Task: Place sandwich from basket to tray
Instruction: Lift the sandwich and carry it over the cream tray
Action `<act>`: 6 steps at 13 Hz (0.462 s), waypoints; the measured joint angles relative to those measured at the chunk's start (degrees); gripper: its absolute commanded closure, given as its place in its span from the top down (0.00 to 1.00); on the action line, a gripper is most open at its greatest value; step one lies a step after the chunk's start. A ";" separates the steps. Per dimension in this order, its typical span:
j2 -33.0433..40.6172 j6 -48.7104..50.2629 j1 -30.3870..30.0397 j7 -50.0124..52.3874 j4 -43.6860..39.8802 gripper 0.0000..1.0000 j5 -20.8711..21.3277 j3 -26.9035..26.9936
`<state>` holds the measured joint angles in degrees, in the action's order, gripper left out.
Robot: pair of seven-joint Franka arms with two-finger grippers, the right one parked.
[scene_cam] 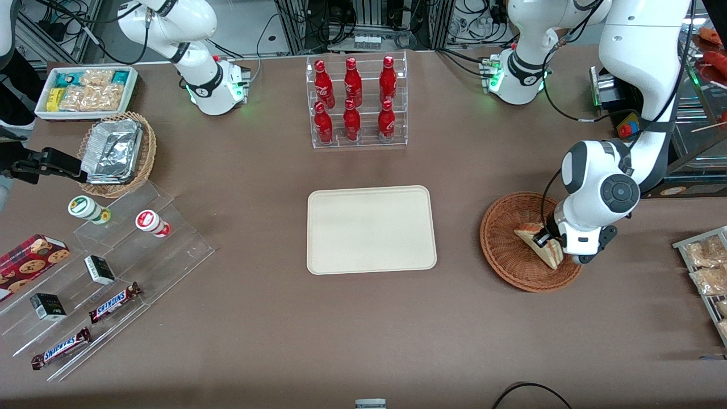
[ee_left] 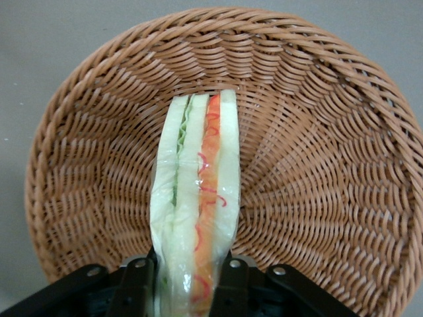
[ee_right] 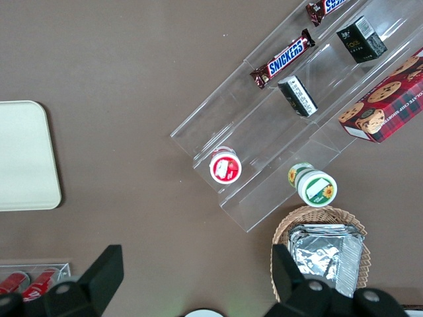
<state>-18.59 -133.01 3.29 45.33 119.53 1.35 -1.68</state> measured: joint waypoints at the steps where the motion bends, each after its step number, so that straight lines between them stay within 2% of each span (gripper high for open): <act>1: 0.91 1.48 0.00 -0.67 -0.35 0.00 0.00 -0.01; 4: 4.89 7.43 0.12 -2.55 -1.93 0.00 0.00 -0.46; 6: 6.53 14.95 0.90 -6.32 -5.41 0.00 0.02 -1.90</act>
<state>-12.06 -118.05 4.20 39.01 114.12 1.38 -3.58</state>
